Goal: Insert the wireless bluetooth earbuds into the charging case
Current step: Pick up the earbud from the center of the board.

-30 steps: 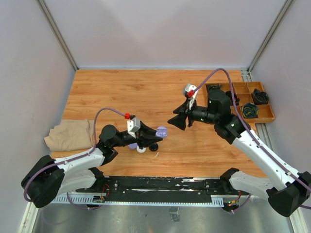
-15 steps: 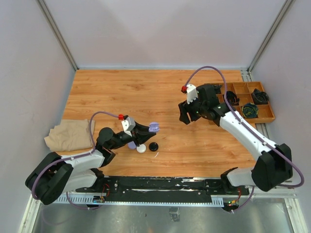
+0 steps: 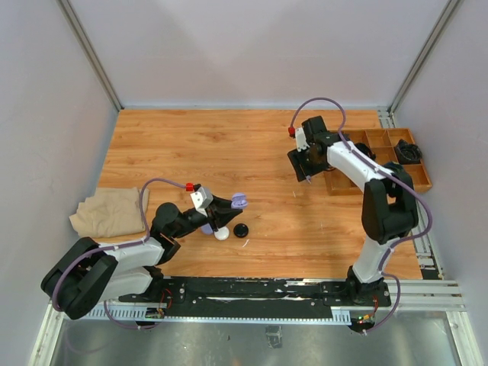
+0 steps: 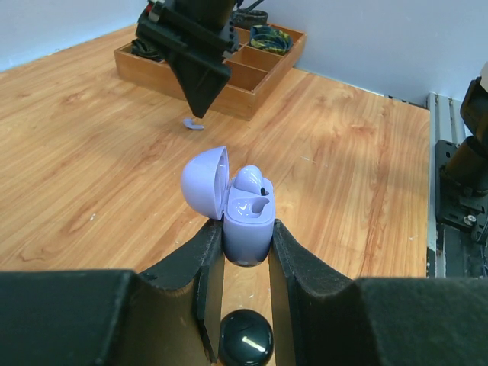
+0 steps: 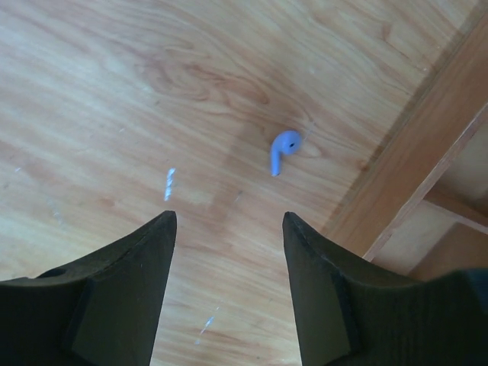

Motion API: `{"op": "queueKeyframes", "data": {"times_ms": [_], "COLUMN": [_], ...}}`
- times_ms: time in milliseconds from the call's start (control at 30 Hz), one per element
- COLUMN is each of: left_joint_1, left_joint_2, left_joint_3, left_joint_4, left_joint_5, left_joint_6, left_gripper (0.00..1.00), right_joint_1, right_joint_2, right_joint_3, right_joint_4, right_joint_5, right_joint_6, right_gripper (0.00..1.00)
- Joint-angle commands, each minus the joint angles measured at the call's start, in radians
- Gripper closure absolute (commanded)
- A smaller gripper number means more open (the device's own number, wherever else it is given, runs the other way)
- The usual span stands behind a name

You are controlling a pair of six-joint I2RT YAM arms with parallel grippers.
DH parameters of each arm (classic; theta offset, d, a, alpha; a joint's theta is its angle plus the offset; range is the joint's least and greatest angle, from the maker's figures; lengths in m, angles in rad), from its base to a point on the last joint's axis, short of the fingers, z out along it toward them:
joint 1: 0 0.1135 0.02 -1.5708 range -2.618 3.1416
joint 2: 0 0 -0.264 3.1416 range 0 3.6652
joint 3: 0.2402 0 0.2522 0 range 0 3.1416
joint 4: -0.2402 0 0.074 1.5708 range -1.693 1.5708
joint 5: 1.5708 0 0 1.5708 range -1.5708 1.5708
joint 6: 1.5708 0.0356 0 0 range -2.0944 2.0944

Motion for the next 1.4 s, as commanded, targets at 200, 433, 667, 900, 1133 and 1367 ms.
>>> {"op": "queueKeyframes", "data": {"times_ms": [200, 433, 667, 900, 1133, 1367], "left_joint_1": [0.003, 0.003, 0.002, 0.002, 0.002, 0.002], "left_joint_2": [-0.013, -0.027, -0.032, -0.028, -0.026, -0.017], "left_joint_3": [0.004, 0.01, 0.013, 0.018, 0.02, 0.025], "left_joint_4": [0.002, -0.02, -0.027, -0.037, -0.043, -0.05], "left_joint_5": [-0.001, 0.007, 0.012, 0.014, 0.016, 0.017], "left_joint_6": [0.029, 0.03, 0.029, 0.032, 0.033, 0.033], "left_gripper": [1.0, 1.0, 1.0, 1.0, 1.0, 1.0], "right_joint_1": [-0.049, -0.062, -0.082, -0.086, -0.093, -0.098], "right_joint_2": [0.227, 0.324, 0.356, 0.392, 0.416, 0.434], "right_joint_3": [0.202, 0.266, 0.258, 0.264, 0.29, 0.307], "right_joint_4": [-0.133, -0.154, -0.154, -0.154, -0.155, -0.159], "right_joint_5": [0.123, 0.125, 0.136, 0.086, 0.037, 0.031], "right_joint_6": [0.016, 0.037, 0.046, 0.032, 0.012, 0.003], "right_gripper": [0.48, 0.64, 0.68, 0.7, 0.68, 0.71]}}
